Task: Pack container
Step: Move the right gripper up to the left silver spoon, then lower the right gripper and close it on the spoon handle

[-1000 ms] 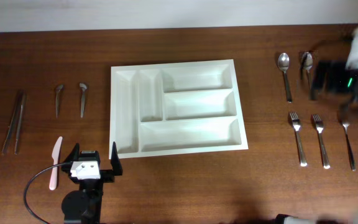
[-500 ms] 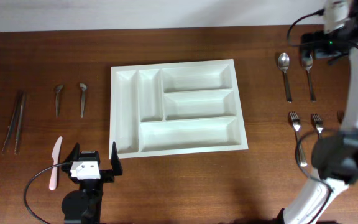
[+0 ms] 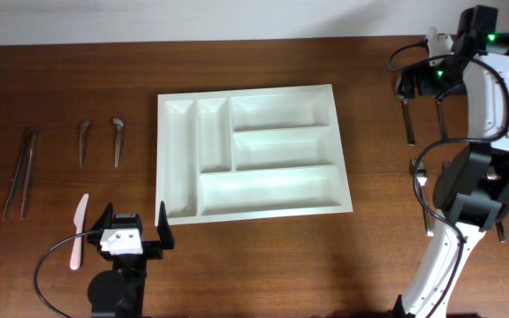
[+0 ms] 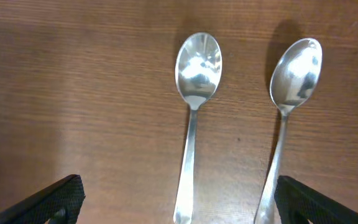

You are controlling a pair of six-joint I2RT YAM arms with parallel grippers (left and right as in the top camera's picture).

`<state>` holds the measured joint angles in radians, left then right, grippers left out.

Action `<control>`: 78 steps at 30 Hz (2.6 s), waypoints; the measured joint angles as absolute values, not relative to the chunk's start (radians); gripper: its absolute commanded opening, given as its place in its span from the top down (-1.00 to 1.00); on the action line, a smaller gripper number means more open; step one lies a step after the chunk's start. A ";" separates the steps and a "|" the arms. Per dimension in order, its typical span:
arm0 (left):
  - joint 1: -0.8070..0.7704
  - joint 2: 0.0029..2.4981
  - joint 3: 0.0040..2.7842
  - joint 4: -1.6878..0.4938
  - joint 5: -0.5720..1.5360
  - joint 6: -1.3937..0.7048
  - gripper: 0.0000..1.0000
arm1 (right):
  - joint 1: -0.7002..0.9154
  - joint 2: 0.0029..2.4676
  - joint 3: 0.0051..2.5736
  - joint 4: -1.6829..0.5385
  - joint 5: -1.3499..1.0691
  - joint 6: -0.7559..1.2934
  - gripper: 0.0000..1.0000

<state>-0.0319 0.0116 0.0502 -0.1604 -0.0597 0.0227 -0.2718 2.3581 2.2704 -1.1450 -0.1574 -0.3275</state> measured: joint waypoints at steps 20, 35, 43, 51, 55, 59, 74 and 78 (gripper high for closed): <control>-0.032 0.012 0.050 -0.160 -0.060 0.023 -0.99 | -0.272 2.465 2.270 -1.088 -0.088 -0.235 -0.97; -0.032 0.012 0.050 -0.160 -0.060 0.023 -0.99 | -0.271 2.524 2.270 -1.121 -0.130 -0.373 -0.97; -0.032 0.012 0.050 -0.160 -0.060 0.023 -0.98 | -0.271 2.524 2.270 -1.068 -0.131 -0.404 -0.97; -0.032 0.012 0.050 -0.160 -0.060 0.023 -0.98 | -0.271 2.541 2.270 -1.061 -0.133 -0.400 -0.97; -0.032 0.012 0.050 -0.160 -0.060 0.023 -0.98 | -0.268 2.564 2.270 -1.060 -0.130 -0.400 -0.97; -0.032 0.012 0.050 -0.160 -0.060 0.023 -0.99 | -0.267 2.564 2.270 -1.045 -0.133 -0.400 -0.97; -0.032 0.012 0.050 -0.160 -0.060 0.023 -0.98 | -0.267 2.565 2.270 -1.020 -0.128 -0.390 0.42; -0.032 0.012 0.050 -0.160 -0.060 0.023 -0.98 | -0.267 2.565 2.270 -1.020 -0.128 -0.382 0.58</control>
<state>-0.0322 0.0116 0.0502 -0.1604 -0.0597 0.0227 -0.2668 2.5652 2.2700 -1.0199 -0.1280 -0.3817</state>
